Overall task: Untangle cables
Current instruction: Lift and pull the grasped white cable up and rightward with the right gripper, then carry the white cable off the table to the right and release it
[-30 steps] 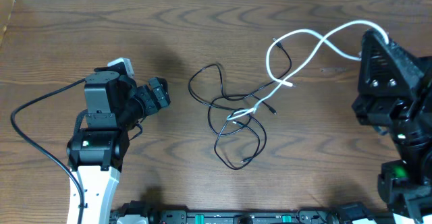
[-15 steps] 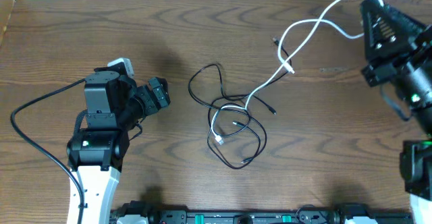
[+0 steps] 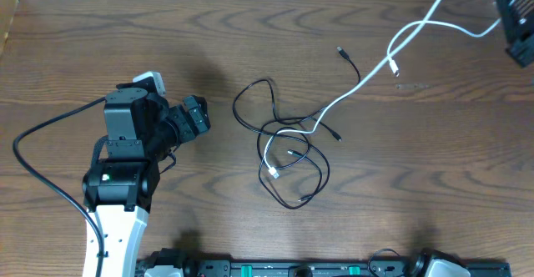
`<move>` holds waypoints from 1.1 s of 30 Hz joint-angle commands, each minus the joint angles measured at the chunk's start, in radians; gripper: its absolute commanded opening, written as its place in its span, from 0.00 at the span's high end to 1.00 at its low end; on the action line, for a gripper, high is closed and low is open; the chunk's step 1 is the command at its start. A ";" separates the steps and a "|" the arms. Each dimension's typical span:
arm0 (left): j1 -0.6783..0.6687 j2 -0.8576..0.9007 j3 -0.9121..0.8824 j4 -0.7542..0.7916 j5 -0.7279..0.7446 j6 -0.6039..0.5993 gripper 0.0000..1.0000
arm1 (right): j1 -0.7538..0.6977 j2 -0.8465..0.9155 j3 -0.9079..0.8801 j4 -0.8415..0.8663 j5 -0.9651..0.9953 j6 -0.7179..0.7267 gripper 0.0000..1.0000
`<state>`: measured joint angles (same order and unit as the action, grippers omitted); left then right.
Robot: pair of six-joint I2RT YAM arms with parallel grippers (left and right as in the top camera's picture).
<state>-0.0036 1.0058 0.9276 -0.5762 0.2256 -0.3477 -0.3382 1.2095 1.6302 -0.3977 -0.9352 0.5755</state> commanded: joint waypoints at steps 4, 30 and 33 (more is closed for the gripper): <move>0.003 -0.007 0.011 0.000 -0.014 -0.010 0.04 | -0.081 0.047 0.035 -0.155 -0.064 -0.070 0.99; 0.003 -0.007 0.011 0.000 -0.014 -0.010 0.04 | -0.506 0.080 0.240 -0.883 0.864 -0.488 0.99; 0.003 -0.007 0.011 0.000 -0.014 -0.010 0.04 | -0.517 0.100 0.240 -0.929 0.945 -0.487 0.99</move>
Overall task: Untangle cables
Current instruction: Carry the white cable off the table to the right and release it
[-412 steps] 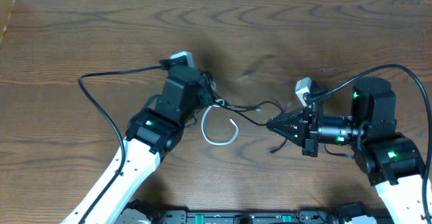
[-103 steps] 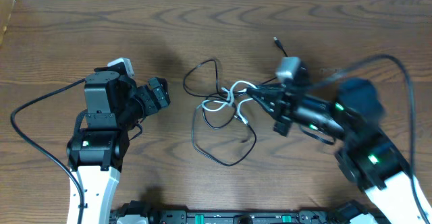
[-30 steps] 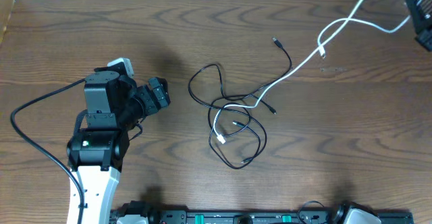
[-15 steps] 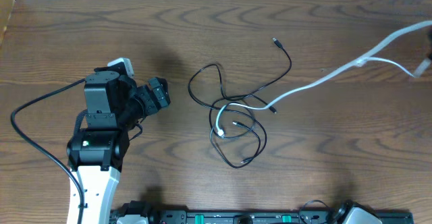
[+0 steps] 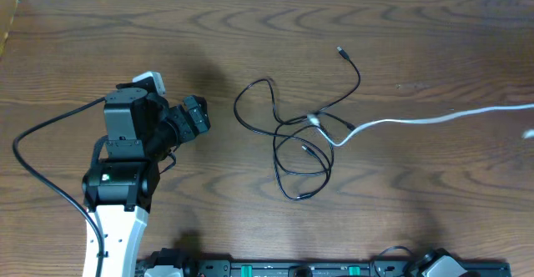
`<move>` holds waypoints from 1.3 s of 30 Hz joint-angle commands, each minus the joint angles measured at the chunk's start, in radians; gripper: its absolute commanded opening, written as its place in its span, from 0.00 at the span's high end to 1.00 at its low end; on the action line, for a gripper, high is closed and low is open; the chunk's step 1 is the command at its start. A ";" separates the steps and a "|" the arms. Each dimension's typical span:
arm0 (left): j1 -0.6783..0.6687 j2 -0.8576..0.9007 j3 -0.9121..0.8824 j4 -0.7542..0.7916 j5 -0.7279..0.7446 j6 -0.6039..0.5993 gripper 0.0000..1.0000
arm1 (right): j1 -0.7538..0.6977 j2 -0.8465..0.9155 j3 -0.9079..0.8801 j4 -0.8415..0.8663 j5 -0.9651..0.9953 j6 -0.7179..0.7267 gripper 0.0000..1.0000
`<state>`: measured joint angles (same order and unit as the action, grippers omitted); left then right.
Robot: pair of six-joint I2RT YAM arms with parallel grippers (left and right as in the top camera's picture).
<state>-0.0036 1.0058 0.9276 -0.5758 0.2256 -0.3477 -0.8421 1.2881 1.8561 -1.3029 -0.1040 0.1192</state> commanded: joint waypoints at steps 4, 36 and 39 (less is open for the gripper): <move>0.003 -0.007 0.011 0.000 -0.014 -0.010 0.04 | -0.015 0.021 0.014 -0.021 0.124 -0.031 0.99; 0.003 -0.007 0.011 0.000 -0.014 -0.010 0.04 | -0.035 0.171 0.014 0.318 0.219 -0.019 0.99; 0.003 -0.007 0.011 0.000 -0.014 -0.010 0.04 | -0.066 0.227 0.014 0.312 0.218 -0.007 0.99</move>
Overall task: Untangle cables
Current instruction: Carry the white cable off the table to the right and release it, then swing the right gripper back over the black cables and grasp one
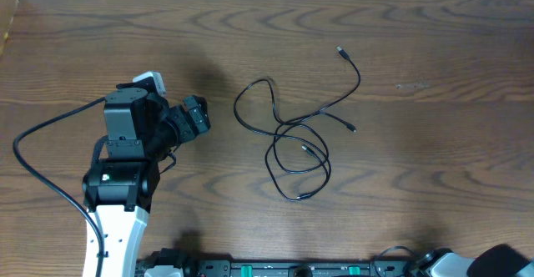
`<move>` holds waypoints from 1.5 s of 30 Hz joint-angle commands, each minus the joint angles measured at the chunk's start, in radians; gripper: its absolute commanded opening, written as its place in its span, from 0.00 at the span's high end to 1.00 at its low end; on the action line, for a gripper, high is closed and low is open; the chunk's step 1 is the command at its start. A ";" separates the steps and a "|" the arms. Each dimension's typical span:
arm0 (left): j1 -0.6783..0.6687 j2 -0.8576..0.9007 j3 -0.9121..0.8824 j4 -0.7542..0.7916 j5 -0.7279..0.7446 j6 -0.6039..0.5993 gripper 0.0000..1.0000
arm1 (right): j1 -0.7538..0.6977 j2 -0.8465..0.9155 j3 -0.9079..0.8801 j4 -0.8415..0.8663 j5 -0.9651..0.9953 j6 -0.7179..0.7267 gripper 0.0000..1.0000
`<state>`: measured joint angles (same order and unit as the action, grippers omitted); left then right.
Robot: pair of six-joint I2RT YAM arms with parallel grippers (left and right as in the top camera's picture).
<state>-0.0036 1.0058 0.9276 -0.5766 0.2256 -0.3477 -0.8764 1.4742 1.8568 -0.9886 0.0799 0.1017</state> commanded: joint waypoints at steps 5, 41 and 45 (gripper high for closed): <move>0.003 -0.007 0.011 0.001 -0.014 -0.010 0.04 | -0.076 0.133 0.013 -0.029 0.034 0.037 0.99; 0.003 -0.007 0.011 0.000 -0.014 -0.010 0.04 | -0.150 0.517 0.013 -0.175 -0.525 0.009 0.01; 0.003 -0.007 0.011 0.000 -0.014 -0.010 0.04 | -0.089 0.507 0.013 -0.209 -0.588 -0.070 0.01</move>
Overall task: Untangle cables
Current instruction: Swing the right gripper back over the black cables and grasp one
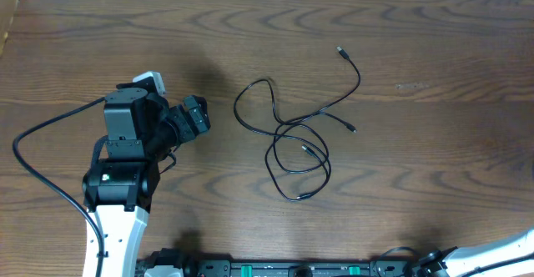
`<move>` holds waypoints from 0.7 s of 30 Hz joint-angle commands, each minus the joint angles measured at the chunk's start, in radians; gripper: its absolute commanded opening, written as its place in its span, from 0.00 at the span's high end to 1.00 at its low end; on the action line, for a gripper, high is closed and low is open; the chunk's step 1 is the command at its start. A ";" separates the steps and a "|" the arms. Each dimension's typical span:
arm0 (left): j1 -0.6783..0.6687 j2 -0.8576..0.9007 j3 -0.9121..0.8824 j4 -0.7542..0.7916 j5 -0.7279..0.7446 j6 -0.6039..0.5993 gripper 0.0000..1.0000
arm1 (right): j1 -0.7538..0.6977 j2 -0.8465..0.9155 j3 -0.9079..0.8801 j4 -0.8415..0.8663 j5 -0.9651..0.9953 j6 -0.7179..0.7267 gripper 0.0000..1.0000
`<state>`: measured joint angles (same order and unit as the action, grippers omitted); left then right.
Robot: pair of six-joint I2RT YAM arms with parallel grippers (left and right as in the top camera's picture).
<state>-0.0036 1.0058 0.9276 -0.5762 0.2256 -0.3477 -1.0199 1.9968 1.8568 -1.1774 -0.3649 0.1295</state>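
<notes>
Black cabling [288, 135] lies in loose crossing loops at the middle of the table. Its plug ends show at the upper right [340, 52], the right [352, 128], inside the lower loop [305, 149] and at the bottom [300, 197]. No white cable lies on the tabletop. My left gripper [198, 114] rests left of the loops, well apart from them and pointing toward them. Its fingers are too dark to tell apart. My right gripper is out of view; only a pale strip [501, 250] crosses the bottom right corner.
The left arm's base and its black hose [42, 156] fill the lower left. A rail with mounts [284, 269] runs along the front edge. The wooden table [434, 168] stretches out on the right.
The black loops and the left arm have not moved. A dark shape at the bottom right edge is gone, and a pale strip now crosses that corner.
A white cable lay across the black loops, held by my right gripper at the top right. Then it stretched toward the right edge, and the black loops had shifted. By 1.5 s ago it was off the table, leaving only the black cabling.
</notes>
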 commanded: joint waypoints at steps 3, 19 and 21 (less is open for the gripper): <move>0.003 -0.007 0.011 0.000 -0.014 -0.010 0.04 | 0.125 -0.025 0.013 -0.052 -0.143 -0.142 0.01; 0.003 -0.007 0.011 0.000 -0.014 -0.010 0.04 | 0.675 -0.027 0.013 -0.124 -0.130 -0.356 0.01; 0.003 -0.007 0.011 0.000 -0.014 -0.010 0.04 | 0.761 -0.027 0.013 -0.124 -0.115 -0.355 0.01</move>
<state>-0.0036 1.0058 0.9276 -0.5766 0.2256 -0.3481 -0.3561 1.9961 1.8572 -1.2980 -0.4862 -0.1837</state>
